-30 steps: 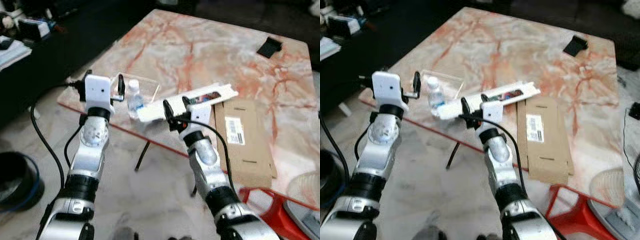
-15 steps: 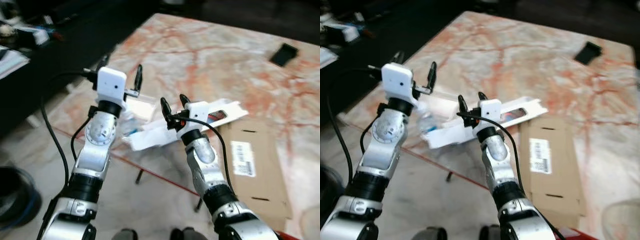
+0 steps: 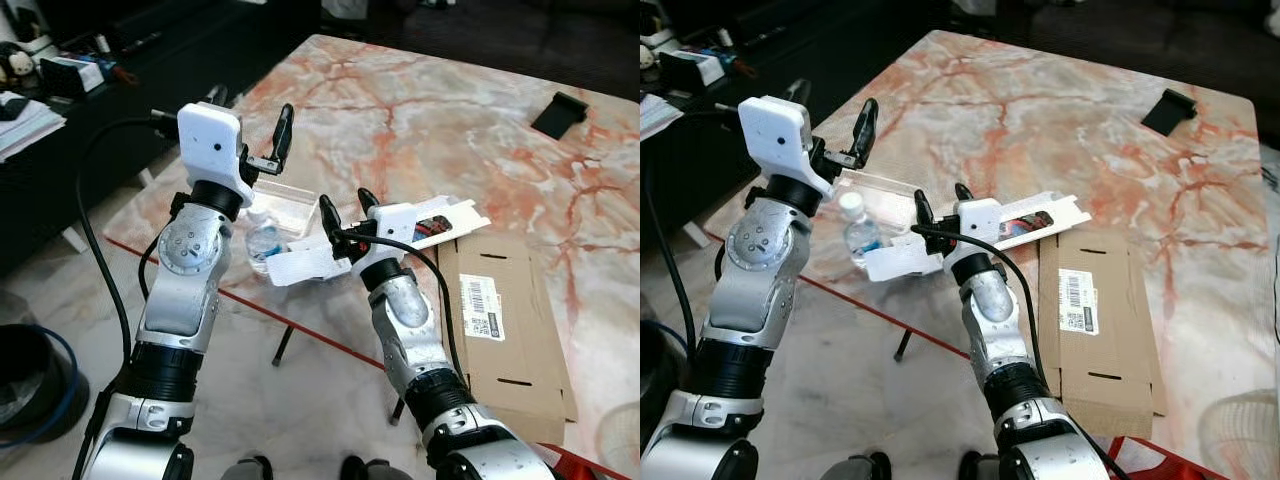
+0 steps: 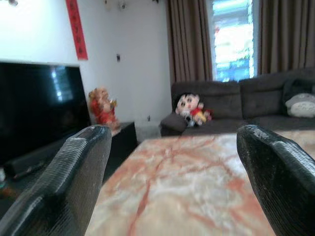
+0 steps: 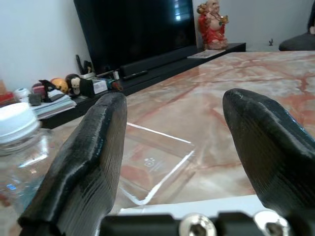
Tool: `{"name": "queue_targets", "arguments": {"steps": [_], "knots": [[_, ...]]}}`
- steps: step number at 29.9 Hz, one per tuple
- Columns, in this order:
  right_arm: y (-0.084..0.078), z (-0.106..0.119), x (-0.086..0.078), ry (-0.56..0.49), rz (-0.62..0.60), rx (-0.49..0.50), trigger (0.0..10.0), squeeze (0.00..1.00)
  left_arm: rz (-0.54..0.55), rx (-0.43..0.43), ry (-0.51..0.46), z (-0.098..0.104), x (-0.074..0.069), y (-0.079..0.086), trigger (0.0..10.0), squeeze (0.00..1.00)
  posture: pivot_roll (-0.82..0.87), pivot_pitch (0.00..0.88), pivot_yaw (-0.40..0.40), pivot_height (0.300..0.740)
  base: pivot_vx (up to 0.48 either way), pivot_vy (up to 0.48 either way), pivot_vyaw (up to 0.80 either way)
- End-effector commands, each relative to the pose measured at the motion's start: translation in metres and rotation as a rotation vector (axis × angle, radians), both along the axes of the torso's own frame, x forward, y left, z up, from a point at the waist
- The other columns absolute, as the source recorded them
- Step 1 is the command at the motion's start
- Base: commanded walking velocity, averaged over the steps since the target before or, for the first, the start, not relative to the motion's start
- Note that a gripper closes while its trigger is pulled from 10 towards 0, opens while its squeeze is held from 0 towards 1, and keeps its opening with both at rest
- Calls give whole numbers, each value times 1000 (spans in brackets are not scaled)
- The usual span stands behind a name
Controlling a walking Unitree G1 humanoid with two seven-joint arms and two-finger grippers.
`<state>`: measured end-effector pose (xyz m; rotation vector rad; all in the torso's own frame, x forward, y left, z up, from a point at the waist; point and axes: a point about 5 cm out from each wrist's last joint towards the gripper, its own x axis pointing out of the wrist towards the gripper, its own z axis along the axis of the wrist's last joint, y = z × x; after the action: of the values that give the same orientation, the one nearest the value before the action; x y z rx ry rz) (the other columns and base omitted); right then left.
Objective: Picking trash to rubbish bin
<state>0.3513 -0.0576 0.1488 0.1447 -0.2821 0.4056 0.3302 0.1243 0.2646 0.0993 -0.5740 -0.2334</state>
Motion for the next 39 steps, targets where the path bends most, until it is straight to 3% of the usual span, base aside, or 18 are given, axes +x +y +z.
{"name": "queue_targets", "arguments": {"steps": [1, 7, 14, 26, 39], "knots": [[4, -3, -2, 10, 9, 1, 10000, 0, 18, -3, 59, -9, 2, 3, 10000, 0, 140, 158, -11, 740, 0, 0, 0], [5, -3, -2, 11, 17, -2, 10000, 0, -25, 42, 183, -30, 10, 4, 10000, 0, 139, 158, -12, 740, 0, 0, 0], [4, -2, -2, 11, 14, 0, 10000, 0, -52, 95, 226, -35, 10, -1, 10000, 0, 136, 167, -12, 740, 0, 0, 0], [4, -4, -3, 20, 16, 3, 10000, 0, -118, 166, 245, -37, -10, -12, 10000, 0, 146, 182, -14, 740, 0, 0, 0], [5, -5, -3, 27, 16, 5, 10000, 0, -15, 210, 330, -53, -3, -3, 10000, 0, 142, 180, -8, 740, 0, 0, 0]]}}
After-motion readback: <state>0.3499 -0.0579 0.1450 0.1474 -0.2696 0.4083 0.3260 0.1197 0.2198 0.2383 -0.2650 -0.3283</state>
